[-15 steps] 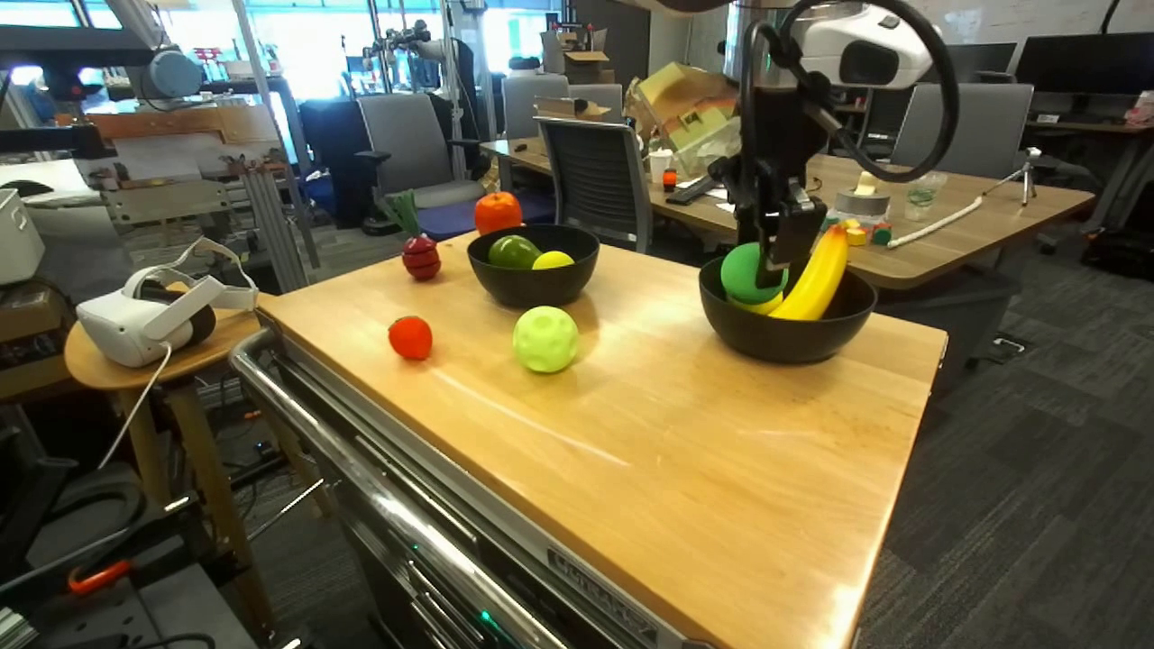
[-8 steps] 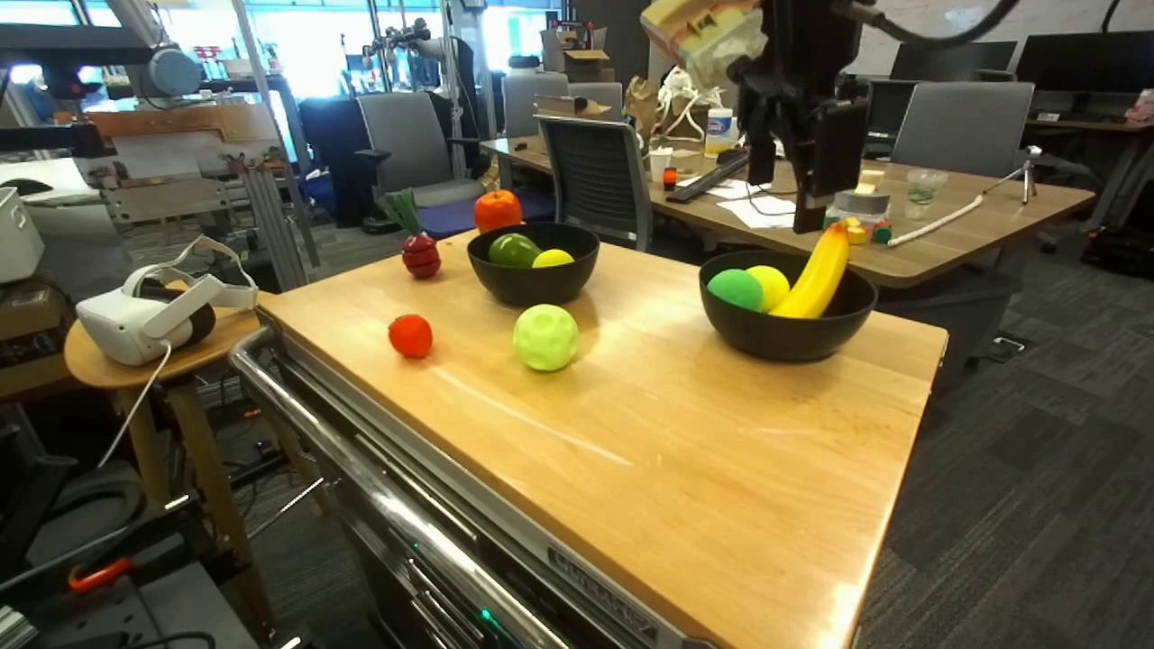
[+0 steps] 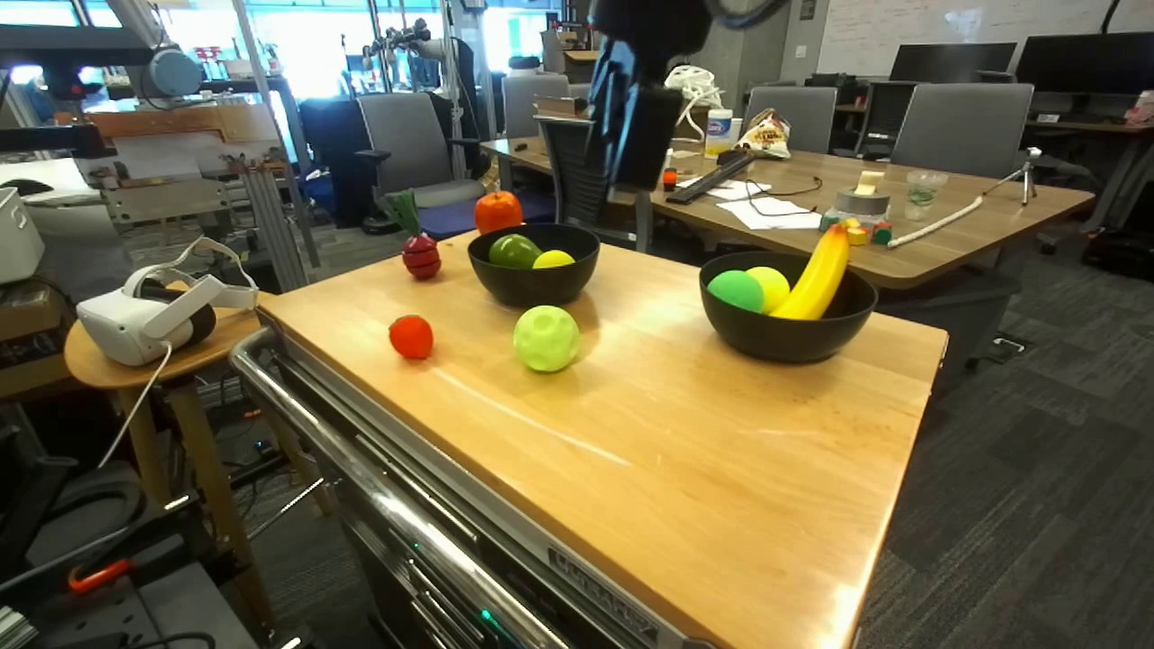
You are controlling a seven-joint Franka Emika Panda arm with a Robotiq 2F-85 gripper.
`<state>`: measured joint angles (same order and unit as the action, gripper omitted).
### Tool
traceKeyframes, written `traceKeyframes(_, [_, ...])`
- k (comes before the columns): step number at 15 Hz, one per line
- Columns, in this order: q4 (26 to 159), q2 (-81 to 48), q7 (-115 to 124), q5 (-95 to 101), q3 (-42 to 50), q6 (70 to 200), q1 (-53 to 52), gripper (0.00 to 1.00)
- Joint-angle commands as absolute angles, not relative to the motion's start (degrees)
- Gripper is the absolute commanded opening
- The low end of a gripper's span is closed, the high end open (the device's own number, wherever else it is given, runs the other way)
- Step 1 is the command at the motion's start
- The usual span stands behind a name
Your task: Pick up all the fruit plush toy from the table and put them in the two black bowl
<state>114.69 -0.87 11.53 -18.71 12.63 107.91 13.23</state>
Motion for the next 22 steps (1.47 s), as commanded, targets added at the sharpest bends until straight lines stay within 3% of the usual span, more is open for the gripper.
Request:
traceKeyframes(1, [115.81,-0.52,10.67,-20.06,12.76,107.06,13.15,1.0])
traceKeyframes(18, [115.62,-13.86,12.68,-12.88,9.33,113.44,9.18,0.99])
traceKeyframes(20, [116.08,-14.79,12.66,-14.14,9.26,113.42,9.38,0.86])
traceKeyframes(21, [115.96,-15.24,12.61,-14.86,9.19,113.17,9.5,0.7])
traceKeyframes(22, [115.28,-15.64,12.42,-16.2,9.03,112.59,9.71,0.63])
